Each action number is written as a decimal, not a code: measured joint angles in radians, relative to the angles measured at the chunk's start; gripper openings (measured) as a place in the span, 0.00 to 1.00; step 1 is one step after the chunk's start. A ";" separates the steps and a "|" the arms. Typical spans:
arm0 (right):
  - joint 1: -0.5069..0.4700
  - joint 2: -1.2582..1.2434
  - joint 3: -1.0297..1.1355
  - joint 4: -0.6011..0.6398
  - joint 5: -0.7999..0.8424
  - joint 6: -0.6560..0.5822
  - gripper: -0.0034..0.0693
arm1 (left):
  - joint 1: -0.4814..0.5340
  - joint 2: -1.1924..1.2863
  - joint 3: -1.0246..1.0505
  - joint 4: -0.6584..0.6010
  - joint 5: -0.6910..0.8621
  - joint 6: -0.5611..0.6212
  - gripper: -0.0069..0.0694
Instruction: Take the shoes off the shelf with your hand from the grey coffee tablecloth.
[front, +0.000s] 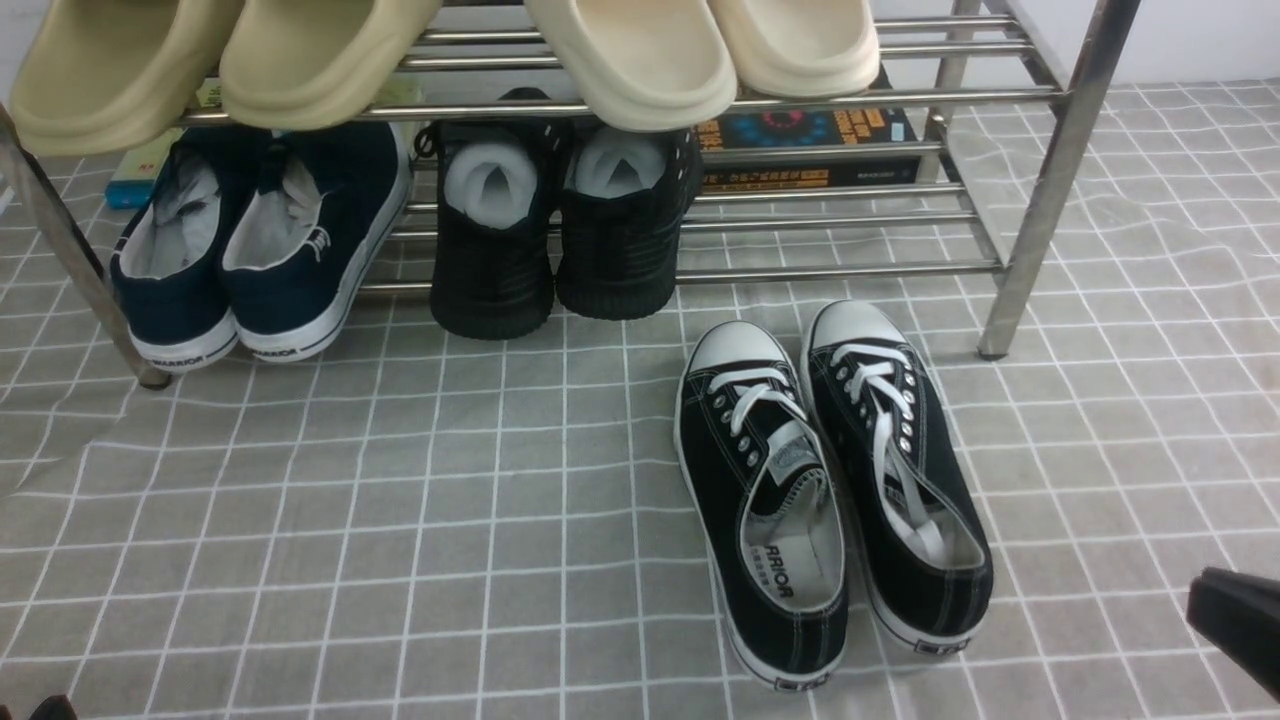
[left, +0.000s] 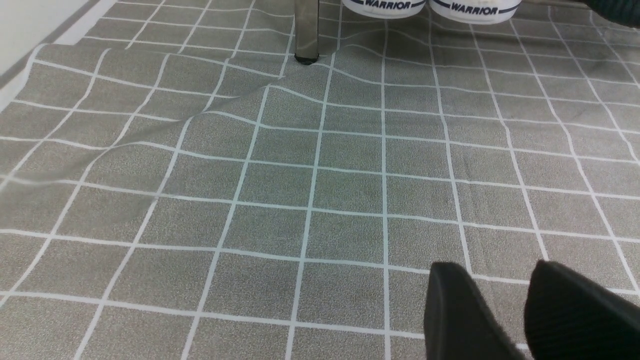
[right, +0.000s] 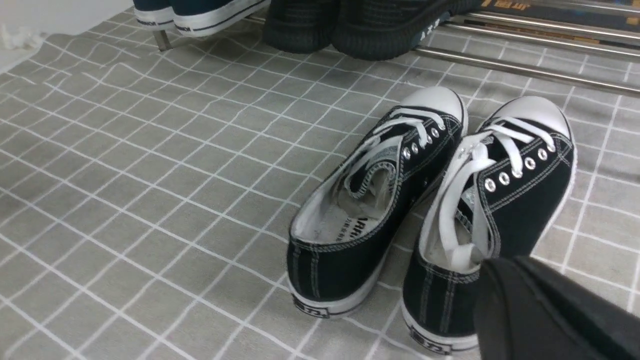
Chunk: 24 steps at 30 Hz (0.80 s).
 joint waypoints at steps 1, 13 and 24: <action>-0.033 -0.034 0.032 0.009 -0.002 -0.038 0.07 | 0.000 0.000 0.000 0.000 0.000 0.000 0.41; -0.458 -0.371 0.269 0.018 0.050 -0.099 0.09 | 0.000 0.000 0.000 0.000 0.000 0.000 0.41; -0.549 -0.371 0.266 -0.050 0.104 -0.039 0.11 | 0.000 0.000 0.000 0.000 0.000 0.000 0.41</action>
